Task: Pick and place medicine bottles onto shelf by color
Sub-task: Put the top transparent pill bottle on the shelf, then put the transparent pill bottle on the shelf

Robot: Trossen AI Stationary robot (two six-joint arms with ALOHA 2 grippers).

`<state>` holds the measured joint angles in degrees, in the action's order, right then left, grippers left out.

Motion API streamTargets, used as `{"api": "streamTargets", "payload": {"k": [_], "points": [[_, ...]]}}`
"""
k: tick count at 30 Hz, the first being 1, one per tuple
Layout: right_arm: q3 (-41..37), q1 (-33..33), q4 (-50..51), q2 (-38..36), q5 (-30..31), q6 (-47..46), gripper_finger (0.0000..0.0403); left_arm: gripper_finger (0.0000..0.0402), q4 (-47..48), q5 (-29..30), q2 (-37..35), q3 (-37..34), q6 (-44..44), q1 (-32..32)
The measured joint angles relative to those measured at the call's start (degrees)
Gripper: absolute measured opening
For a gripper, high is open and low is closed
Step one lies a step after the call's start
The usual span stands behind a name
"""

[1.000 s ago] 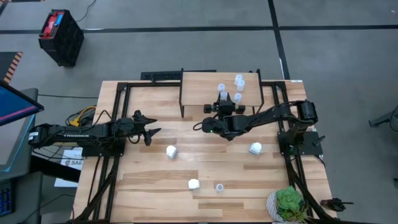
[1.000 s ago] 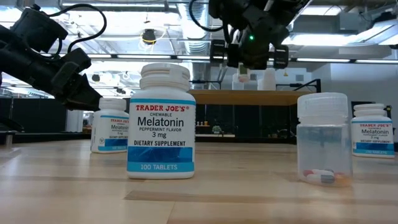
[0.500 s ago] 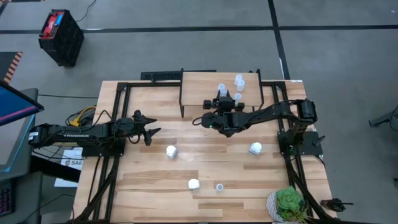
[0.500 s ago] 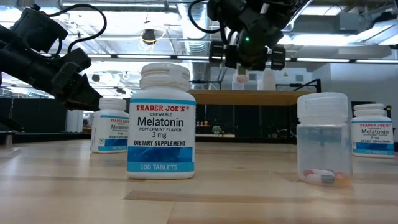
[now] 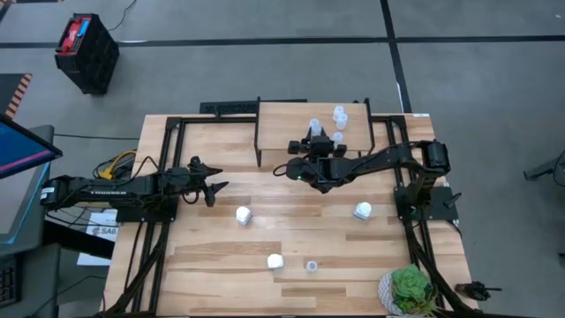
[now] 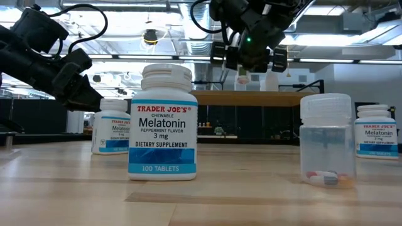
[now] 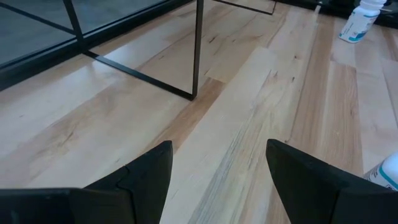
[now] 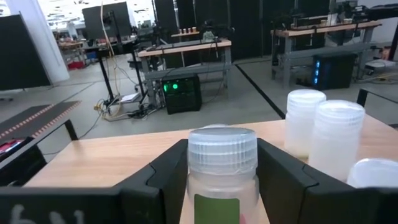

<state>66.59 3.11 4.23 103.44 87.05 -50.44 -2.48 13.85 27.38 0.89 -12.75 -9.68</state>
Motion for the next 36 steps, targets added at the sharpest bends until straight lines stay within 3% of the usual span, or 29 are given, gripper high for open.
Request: {"api": "streamTargets", "payload": {"k": [19, 29, 36], "points": [[0.75, -0.21, 0.06, -0.01, -0.1, 2.8, 0.0244, 0.0247, 0.02, 0.0, 0.0, 0.0, -0.05, -0.01], [9.72, -3.36, 0.04, -0.07, 1.28, 22.41, 0.0244, 0.0247, 0.02, -0.02, 0.0, 0.0, -0.37, -0.01], [18.73, -8.74, -0.02, -0.09, 1.36, 47.62, 0.0244, 0.0247, 0.02, -0.01, 0.0, 0.0, -0.4, 0.01]]}}
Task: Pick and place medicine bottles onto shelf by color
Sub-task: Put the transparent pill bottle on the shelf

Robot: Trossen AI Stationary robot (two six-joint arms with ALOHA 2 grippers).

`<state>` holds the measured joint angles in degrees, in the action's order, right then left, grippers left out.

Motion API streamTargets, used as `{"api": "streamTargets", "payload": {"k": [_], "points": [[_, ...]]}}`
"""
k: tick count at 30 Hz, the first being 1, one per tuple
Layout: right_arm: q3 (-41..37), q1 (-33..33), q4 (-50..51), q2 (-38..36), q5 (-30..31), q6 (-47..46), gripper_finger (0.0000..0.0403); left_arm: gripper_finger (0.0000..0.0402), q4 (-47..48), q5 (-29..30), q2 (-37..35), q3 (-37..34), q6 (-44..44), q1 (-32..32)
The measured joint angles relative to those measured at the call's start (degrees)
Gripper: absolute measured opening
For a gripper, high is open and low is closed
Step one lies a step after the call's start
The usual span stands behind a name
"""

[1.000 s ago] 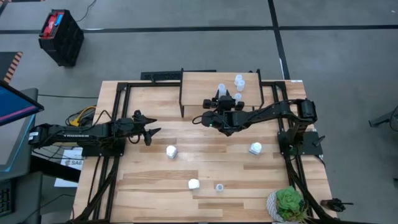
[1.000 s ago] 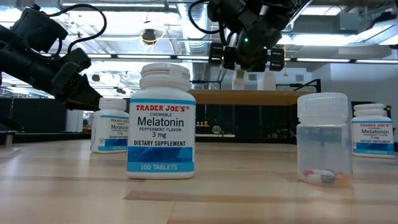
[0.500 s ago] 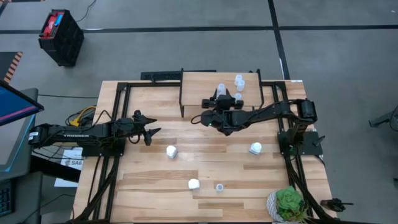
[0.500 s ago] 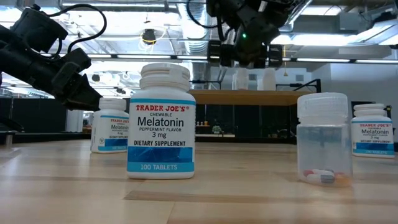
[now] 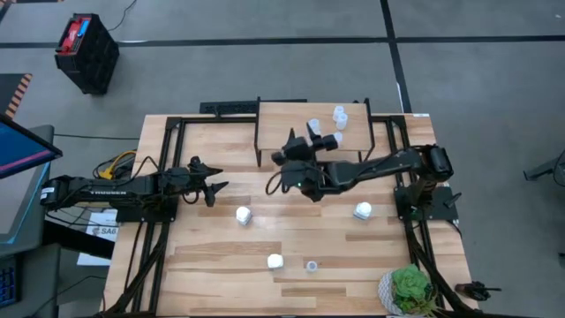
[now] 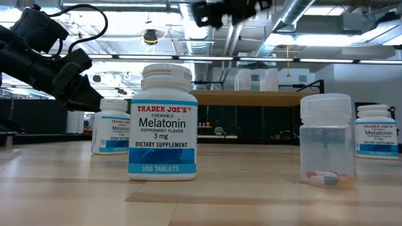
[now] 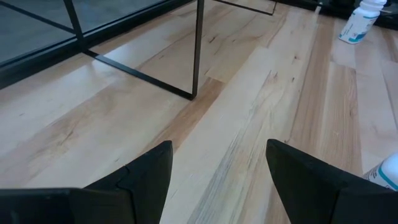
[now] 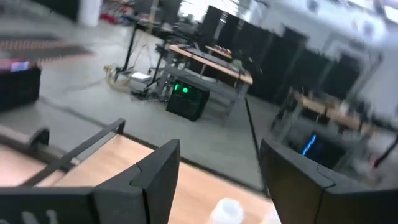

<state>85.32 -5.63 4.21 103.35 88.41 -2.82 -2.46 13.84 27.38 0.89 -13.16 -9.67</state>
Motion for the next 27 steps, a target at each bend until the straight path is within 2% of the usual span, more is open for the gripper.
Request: {"api": "streamTargets", "payload": {"k": [3, 6, 9, 11, 13, 16, 19, 22, 24, 27], "points": [[1.6, -2.92, 0.33, -0.5, 0.06, 8.71, 0.0244, 0.0247, 0.0, -0.02, 0.0, 0.0, -0.01, -0.02], [1.73, -6.73, 2.4, -2.74, 0.55, 10.05, 0.0244, 0.0247, 0.0, -0.02, 0.0, 0.0, -0.03, -0.02], [1.44, -11.86, 11.98, -6.09, 1.52, 2.56, 0.0244, 0.0247, 0.0, 0.01, -0.01, 0.0, -0.06, -0.02], [1.38, -15.62, 23.6, -8.34, -0.59, -7.66, 0.0244, 0.0247, 0.0, -0.02, -0.01, 0.0, -0.07, -0.01], [1.38, -18.91, 36.05, -10.32, -8.0, -22.63, 0.0244, 0.0247, 0.0, 0.0, 0.0, 0.0, -0.08, -0.02], [1.41, -22.31, 54.71, -11.46, -25.01, -47.29, 0.0244, 0.0247, 0.0, 0.0, -0.02, 0.0, -0.08, 0.0], [1.32, -24.83, 67.41, -8.53, -38.6, -63.34, 0.0244, 0.0247, 0.0, 0.01, 0.0, 0.0, -0.11, 0.0], [1.29, -28.2, 70.78, -3.91, -47.87, -67.44, 0.0244, 0.0247, 0.0, 0.01, 0.0, 0.0, -0.12, -0.02], [1.29, -30.76, 68.85, -1.27, -53.27, -66.78, 0.0244, 0.0247, -0.01, 0.01, -0.01, 0.0, -0.14, -0.02], [1.31, -33.58, 62.44, 1.96, -57.24, -64.4, 0.0244, 0.0247, 0.0, 0.01, 0.0, 0.0, -0.14, -0.02]]}}
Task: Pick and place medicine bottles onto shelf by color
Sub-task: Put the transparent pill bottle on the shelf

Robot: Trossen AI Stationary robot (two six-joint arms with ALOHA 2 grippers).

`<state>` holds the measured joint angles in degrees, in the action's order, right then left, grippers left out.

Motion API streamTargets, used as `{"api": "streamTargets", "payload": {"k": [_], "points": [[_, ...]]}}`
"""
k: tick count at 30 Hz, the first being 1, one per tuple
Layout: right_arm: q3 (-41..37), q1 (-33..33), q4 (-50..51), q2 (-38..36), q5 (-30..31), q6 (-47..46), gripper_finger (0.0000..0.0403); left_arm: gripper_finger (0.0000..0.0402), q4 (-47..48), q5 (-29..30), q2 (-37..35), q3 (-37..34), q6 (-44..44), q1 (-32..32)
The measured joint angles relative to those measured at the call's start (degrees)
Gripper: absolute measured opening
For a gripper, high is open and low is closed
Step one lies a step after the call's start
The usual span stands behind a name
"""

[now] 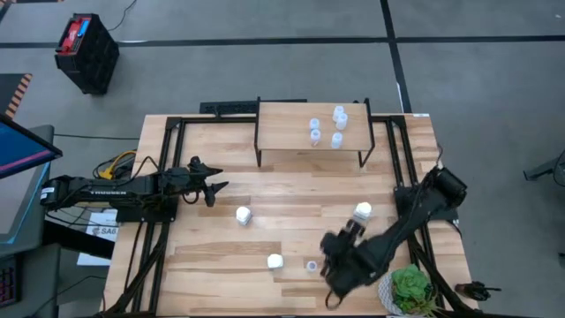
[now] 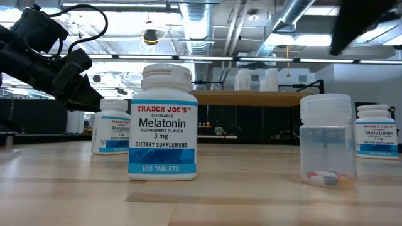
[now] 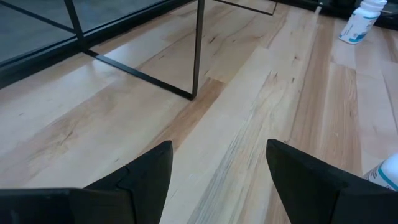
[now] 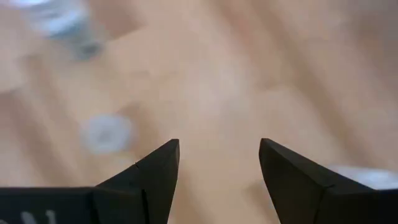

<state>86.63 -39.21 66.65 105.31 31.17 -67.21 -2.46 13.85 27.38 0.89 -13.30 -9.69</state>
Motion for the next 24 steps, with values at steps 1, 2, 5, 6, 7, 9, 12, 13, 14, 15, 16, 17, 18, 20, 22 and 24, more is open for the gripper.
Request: {"api": "streamTargets", "payload": {"k": [1, 2, 5, 6, 7, 9, 12, 13, 14, 15, 16, 17, 18, 20, 22, 24], "points": [[0.0, -0.64, -2.85, 0.93, -0.49, 0.67, 0.0244, 0.0247, 0.0, 0.0, 0.0, 0.0, 0.0, 0.02], [0.0, -1.16, -5.4, 1.6, -1.09, 1.13, 0.0244, 0.0247, -0.01, 0.0, -0.01, 0.0, 0.0, 0.02], [0.05, -1.93, -12.3, 3.24, -2.77, 1.74, 0.0244, 0.0247, -0.01, 0.01, -0.01, 0.0, 0.0, 0.01], [0.05, -2.11, -13.75, 3.76, -3.1, 1.7, 0.0244, 0.0247, -0.01, 0.0, -0.01, 0.0, 0.0, 0.01], [0.01, -2.11, -14.78, 4.19, -3.33, 1.72, 0.0244, 0.0247, 0.0, 0.0, 0.0, 0.0, 0.0, 0.0], [0.03, -1.96, -16.02, 5.18, -3.33, 1.74, 0.0244, 0.0247, 0.0, 0.02, -0.01, 0.0, 0.0, 0.02], [-0.03, -1.44, -15.94, 5.9, -4.28, 1.69, 0.0244, 0.0247, -0.01, 0.0, 0.0, 0.0, 0.0, 0.01], [0.1, -0.97, -16.51, 6.27, -4.66, 1.68, 0.0244, 0.0247, 0.0, 0.01, 0.0, 0.0, 0.0, 0.02], [0.12, -0.61, -16.55, 6.51, -5.27, 1.7, 0.0244, 0.0247, 0.0, 0.0, 0.0, 0.0, 0.0, 0.02], [0.01, -0.32, -16.38, 6.79, -5.73, 1.7, 0.0244, 0.0247, 0.0, 0.0, 0.0, 0.0, 0.0, 0.0], [-0.06, -0.2, -16.34, 6.95, -6.33, 1.7, 0.0244, 0.0247, 0.0, 0.0, 0.0, 0.0, 0.0, 0.01], [-0.05, -0.02, -16.57, 6.95, -6.46, 1.7, 0.0244, 0.0247, 0.0, 0.0, 0.0, 0.0, 0.0, 0.02], [0.02, 0.27, -17.03, 7.0, -6.75, 1.75, 0.0244, 0.0247, 0.0, 0.0, 0.0, 0.0, 0.0, 0.02], [0.03, 0.85, -17.79, 7.27, -7.33, 2.49, 0.0244, 0.0247, 0.0, 0.02, 0.0, 0.0, 0.0, 0.0], [-0.02, 0.9, -18.73, 7.34, -7.54, 4.21, 0.0244, 0.0247, 0.0, 0.0, 0.0, 0.0, 0.0, 0.01], [0.03, 1.28, -19.48, 7.16, -7.43, 6.21, 0.0244, 0.0247, 0.0, 0.0, 0.0, 0.0, 0.0, 0.02]]}}
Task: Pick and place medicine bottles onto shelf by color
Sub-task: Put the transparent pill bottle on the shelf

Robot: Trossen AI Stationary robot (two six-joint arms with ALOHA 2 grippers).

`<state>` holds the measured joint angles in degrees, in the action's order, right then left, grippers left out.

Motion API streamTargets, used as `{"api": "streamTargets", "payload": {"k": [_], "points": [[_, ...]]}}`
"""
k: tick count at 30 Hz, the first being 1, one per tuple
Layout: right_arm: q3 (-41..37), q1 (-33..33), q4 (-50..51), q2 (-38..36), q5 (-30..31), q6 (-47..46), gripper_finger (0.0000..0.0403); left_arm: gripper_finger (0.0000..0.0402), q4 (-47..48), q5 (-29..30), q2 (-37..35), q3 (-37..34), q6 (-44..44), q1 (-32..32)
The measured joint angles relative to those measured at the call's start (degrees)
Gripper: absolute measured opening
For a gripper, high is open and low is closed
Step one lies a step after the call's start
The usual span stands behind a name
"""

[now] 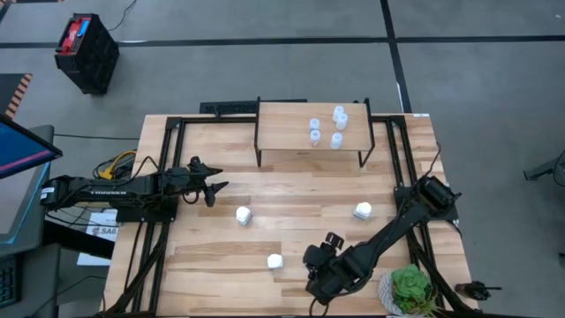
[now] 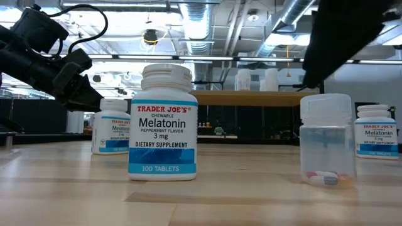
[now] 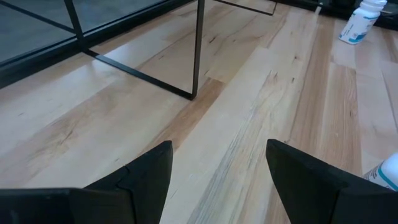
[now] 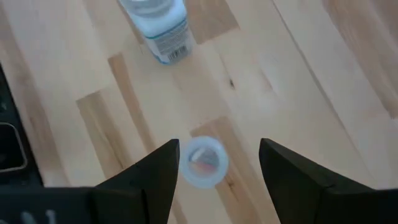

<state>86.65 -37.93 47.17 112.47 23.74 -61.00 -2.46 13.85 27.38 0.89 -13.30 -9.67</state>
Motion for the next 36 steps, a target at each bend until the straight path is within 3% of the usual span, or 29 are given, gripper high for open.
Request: {"api": "streamTargets", "payload": {"k": [7, 20, 28, 36], "points": [[1.32, 1.46, 0.34, 0.04, -2.09, 0.66, 0.0244, 0.0247, 0.0, 0.0, 0.0, 0.0, 0.0, 0.0], [1.62, 5.54, 1.48, 0.04, -22.11, 5.56, 0.0266, 0.0247, 0.0, 0.0, 0.0, 0.0, 0.0, 0.0], [1.62, 6.71, 2.08, 0.04, -22.49, 11.39, 0.0266, 0.0247, 0.0, 0.0, 0.0, 0.0, 0.0, -0.02], [1.62, 6.88, 1.23, 0.04, -22.42, 11.57, 0.0266, 0.0247, 0.0, 0.0, 0.0, 0.0, 0.0, -0.02]]}}
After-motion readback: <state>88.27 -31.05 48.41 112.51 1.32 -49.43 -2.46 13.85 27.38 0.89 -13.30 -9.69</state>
